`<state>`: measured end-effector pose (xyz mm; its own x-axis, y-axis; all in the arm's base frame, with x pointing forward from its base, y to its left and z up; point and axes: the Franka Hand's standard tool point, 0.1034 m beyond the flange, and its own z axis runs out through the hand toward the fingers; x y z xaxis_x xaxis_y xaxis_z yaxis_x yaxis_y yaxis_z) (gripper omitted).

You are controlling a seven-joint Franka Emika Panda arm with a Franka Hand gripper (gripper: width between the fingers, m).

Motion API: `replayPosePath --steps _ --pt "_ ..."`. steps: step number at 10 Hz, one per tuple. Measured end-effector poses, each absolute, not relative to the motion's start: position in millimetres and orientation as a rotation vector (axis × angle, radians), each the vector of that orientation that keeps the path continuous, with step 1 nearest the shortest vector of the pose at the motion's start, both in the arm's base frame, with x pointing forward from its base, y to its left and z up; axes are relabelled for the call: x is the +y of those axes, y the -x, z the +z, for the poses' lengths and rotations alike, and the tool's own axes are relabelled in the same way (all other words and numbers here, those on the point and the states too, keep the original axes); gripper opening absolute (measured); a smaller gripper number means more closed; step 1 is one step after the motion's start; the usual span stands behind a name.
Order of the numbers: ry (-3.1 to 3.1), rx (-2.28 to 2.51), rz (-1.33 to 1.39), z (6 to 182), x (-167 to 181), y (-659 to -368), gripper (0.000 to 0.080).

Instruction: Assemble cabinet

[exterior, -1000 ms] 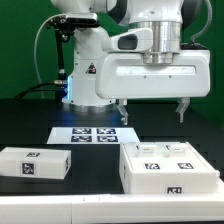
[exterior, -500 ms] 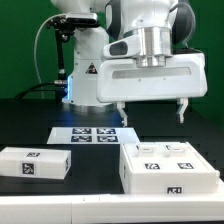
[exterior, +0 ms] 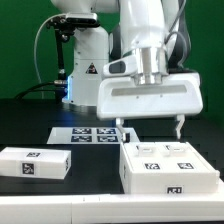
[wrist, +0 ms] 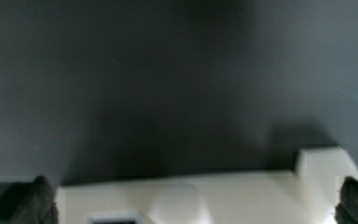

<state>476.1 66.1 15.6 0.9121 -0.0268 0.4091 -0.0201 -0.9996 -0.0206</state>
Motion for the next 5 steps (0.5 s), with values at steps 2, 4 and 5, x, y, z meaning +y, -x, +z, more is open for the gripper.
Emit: replayPosePath --steps 2,4,5 --pt "3.076 0.029 -0.551 12.8 67.4 -476.7 0.0796" --pt "3.084 0.004 -0.519 8.8 66.7 -478.3 0.0796" --pt "3.08 0.004 -0.527 9.7 65.8 -491.8 0.0796"
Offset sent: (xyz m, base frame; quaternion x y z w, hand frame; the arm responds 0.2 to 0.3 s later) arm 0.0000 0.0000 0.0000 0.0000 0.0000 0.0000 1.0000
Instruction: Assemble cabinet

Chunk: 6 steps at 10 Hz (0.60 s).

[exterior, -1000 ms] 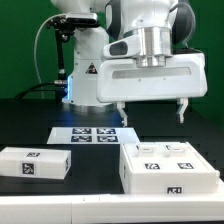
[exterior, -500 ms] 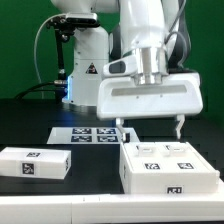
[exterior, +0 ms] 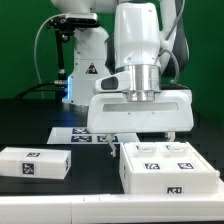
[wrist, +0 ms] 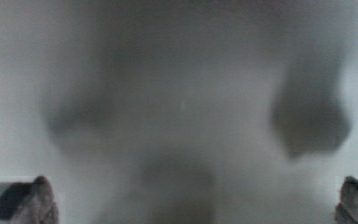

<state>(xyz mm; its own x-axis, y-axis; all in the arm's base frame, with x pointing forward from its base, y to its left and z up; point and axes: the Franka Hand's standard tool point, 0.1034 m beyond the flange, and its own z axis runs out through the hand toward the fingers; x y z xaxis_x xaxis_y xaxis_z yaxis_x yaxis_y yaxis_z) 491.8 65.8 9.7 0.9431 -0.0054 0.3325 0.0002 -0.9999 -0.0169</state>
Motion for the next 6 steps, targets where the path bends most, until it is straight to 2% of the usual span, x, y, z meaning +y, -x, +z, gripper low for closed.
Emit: replayPosePath --steps 3,6 --pt "3.07 -0.003 -0.471 22.1 76.1 -518.8 0.0796" --pt "3.073 -0.004 -0.432 23.1 76.2 -518.5 0.0796"
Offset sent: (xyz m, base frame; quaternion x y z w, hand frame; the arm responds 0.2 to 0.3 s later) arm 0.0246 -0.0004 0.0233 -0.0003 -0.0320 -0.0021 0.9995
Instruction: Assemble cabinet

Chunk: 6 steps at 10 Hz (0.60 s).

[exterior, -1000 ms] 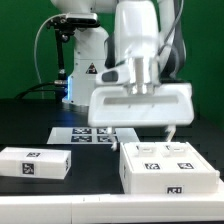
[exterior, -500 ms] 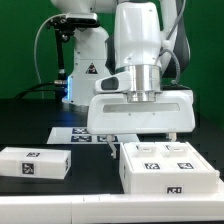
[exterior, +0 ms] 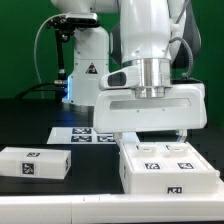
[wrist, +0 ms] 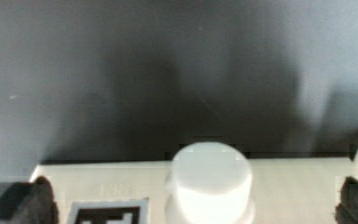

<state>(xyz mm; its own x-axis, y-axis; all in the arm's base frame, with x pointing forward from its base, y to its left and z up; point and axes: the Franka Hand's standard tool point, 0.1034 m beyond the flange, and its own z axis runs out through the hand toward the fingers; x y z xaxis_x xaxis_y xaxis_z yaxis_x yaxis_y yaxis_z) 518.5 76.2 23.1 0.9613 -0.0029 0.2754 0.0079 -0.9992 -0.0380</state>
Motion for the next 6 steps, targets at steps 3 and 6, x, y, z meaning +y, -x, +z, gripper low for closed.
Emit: replayPosePath --steps 3,6 --pt "3.075 -0.009 -0.422 17.3 78.1 -515.1 0.0796" --pt "3.077 -0.025 -0.407 12.1 83.2 -510.8 0.0796"
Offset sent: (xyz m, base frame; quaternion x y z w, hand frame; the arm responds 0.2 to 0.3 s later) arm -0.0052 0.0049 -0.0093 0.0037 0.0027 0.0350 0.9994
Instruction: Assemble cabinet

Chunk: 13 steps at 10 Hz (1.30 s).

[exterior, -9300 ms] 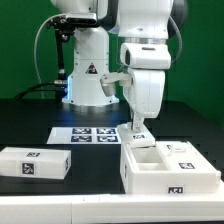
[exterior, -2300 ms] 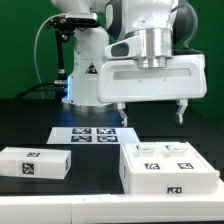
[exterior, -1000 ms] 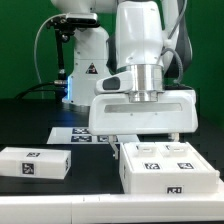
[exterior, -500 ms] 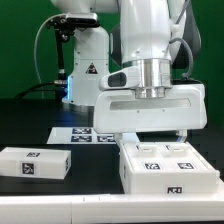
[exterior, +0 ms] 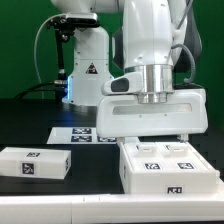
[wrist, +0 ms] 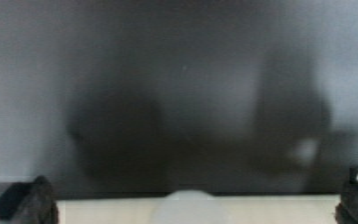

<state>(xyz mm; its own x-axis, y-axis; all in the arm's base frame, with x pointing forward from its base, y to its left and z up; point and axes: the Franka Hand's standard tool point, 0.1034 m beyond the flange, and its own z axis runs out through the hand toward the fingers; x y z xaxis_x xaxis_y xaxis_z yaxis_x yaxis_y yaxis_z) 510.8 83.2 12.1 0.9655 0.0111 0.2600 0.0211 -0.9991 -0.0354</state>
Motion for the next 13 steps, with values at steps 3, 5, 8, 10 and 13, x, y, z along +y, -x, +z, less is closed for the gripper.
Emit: replayPosePath --steps 3,5,8,10,13 --pt "3.078 -0.032 -0.402 10.7 84.3 -509.5 0.0796" --pt "3.078 -0.032 -0.402 10.6 84.3 -509.5 0.0544" --pt "3.081 -0.028 -0.4 10.2 82.1 -509.2 0.0361" --pt "3.081 -0.034 -0.398 10.0 82.3 -508.6 0.0208" --pt "3.082 -0.04 -0.398 10.5 82.1 -508.6 0.0208"
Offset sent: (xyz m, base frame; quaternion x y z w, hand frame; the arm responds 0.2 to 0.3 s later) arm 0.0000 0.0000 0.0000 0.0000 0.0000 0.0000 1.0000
